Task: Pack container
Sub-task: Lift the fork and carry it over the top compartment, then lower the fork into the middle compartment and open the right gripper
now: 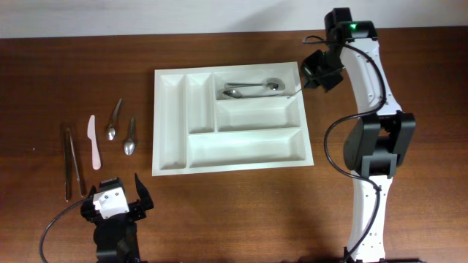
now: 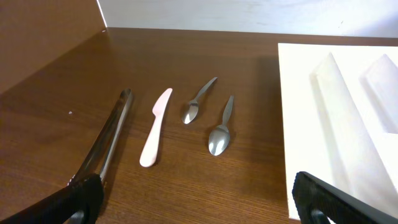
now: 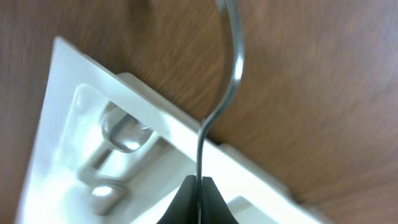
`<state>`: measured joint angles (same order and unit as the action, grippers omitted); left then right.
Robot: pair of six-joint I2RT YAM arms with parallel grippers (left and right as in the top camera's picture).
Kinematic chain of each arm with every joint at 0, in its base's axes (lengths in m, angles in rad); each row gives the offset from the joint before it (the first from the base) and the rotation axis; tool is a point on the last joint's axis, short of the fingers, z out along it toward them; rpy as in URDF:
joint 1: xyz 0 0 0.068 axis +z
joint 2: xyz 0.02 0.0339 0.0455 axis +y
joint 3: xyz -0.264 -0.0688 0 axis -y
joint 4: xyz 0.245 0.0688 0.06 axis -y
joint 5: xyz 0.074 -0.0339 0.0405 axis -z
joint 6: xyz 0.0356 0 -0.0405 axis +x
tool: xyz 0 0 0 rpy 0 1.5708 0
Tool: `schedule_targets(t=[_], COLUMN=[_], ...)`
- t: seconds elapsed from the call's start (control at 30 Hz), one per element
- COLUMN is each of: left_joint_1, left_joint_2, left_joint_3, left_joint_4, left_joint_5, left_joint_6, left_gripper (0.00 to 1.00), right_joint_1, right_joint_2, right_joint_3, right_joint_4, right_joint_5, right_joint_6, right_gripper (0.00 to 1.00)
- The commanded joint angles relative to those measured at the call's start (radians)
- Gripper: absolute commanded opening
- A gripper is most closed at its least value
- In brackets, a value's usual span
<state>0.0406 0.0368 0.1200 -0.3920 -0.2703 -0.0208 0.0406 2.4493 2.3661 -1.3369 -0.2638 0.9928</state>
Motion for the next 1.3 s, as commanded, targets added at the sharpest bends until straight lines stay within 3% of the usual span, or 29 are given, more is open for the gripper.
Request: schedule_targets(t=[0.0, 0.43, 0.8, 1.27], left_joint_1=[0.003, 0.003, 0.003, 0.003], left_joint_2=[0.000, 0.000, 0.000, 0.000], left_joint_3=[-0.001, -0.001, -0.001, -0.001], left_joint_4=[-0.006, -0.006, -0.006, -0.006], left_joint_5=[-0.014, -0.014, -0.014, -0.014], left_joint_6=[-0.010, -0.010, -0.010, -0.010], left_gripper=[0.99, 0.99, 0.99, 0.99], right_joint_1=[0.049, 0.206, 0.262, 0.315], right_joint_2=[-0.008, -0.008, -0.008, -0.006], right_joint_3=[0.014, 0.014, 0.012, 0.006], right_joint_4=[-0.003, -0.014, -0.060, -0.063], right_joint_5=[-0.031, 0.044, 0.096, 0.231], right_joint_6=[0.299, 0.736, 0.887, 0.894], right_gripper=[0.04, 0.04, 0.04, 0.07])
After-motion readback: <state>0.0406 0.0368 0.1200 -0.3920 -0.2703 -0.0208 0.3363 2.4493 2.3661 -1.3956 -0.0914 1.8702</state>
